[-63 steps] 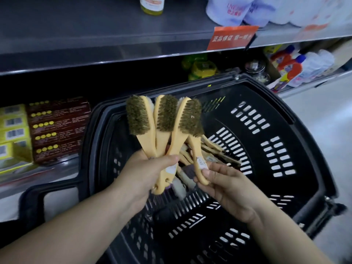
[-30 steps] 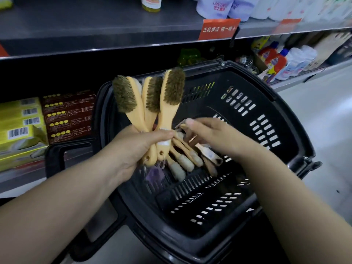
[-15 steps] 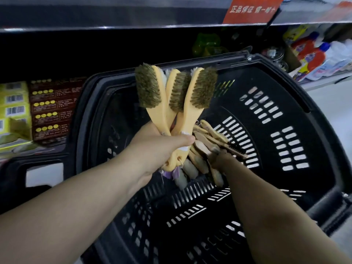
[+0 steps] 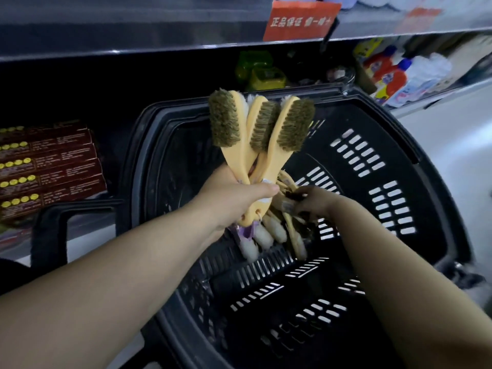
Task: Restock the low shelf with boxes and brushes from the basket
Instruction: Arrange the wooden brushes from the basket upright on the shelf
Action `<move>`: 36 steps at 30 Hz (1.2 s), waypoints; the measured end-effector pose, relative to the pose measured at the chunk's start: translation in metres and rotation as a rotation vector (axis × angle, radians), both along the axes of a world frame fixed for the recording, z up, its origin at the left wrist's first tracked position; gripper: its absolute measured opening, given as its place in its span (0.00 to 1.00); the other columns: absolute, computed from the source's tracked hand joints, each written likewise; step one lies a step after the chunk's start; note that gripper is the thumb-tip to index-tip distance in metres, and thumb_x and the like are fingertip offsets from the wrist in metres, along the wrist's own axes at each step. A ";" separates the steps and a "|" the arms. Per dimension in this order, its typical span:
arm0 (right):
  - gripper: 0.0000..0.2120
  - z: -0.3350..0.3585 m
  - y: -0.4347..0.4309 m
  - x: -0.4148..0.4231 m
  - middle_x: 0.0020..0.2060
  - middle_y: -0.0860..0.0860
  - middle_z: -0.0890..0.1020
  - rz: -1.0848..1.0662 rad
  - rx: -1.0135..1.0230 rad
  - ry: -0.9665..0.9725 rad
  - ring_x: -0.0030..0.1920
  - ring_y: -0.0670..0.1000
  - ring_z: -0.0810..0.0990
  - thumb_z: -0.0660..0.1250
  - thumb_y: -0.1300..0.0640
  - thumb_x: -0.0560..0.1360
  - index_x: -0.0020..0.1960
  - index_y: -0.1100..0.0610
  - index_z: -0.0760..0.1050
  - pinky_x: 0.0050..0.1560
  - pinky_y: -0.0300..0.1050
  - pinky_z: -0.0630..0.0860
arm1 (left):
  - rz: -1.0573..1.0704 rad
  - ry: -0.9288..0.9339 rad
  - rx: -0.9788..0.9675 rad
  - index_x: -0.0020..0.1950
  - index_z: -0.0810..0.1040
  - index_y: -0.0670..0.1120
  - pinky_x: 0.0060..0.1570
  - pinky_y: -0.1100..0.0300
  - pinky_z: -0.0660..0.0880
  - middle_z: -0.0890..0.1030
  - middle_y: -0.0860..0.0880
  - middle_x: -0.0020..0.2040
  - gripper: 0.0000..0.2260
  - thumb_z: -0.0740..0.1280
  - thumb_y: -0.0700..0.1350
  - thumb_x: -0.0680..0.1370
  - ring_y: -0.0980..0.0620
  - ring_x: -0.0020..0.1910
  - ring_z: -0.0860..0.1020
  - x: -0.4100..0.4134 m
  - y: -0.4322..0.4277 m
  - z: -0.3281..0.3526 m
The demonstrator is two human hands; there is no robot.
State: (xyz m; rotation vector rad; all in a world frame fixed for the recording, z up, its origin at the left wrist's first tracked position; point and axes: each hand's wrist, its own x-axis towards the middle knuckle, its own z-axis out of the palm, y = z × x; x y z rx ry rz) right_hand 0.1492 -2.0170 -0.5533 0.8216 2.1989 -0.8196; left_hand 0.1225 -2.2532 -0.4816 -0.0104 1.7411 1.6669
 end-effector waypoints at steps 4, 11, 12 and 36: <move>0.16 0.075 -0.004 0.013 0.35 0.48 0.79 0.026 0.051 0.396 0.36 0.47 0.76 0.73 0.68 0.65 0.46 0.51 0.78 0.40 0.38 0.73 | -0.016 0.041 0.031 0.53 0.80 0.49 0.39 0.60 0.79 0.84 0.49 0.47 0.13 0.75 0.45 0.69 0.49 0.47 0.82 -0.001 0.000 0.008; 0.12 0.158 -0.052 0.043 0.33 0.49 0.81 -0.320 -0.575 0.772 0.35 0.48 0.79 0.69 0.69 0.67 0.47 0.56 0.75 0.34 0.36 0.76 | -0.003 0.014 0.069 0.53 0.81 0.48 0.41 0.60 0.76 0.84 0.52 0.42 0.16 0.76 0.46 0.66 0.53 0.44 0.81 -0.001 -0.034 0.032; 0.12 0.165 -0.060 0.042 0.33 0.49 0.82 -0.350 -0.633 0.817 0.35 0.48 0.80 0.69 0.67 0.66 0.48 0.57 0.75 0.34 0.37 0.77 | -0.004 -0.007 0.090 0.53 0.81 0.47 0.34 0.64 0.74 0.84 0.53 0.39 0.16 0.76 0.46 0.66 0.56 0.39 0.81 0.000 -0.042 0.037; 0.12 0.165 -0.278 -0.051 0.35 0.49 0.84 -0.405 -0.646 0.709 0.36 0.47 0.83 0.68 0.47 0.74 0.49 0.56 0.76 0.39 0.45 0.80 | 0.308 -0.015 0.198 0.41 0.80 0.43 0.21 0.67 0.69 0.77 0.46 0.23 0.04 0.73 0.40 0.68 0.52 0.21 0.74 0.030 -0.221 0.069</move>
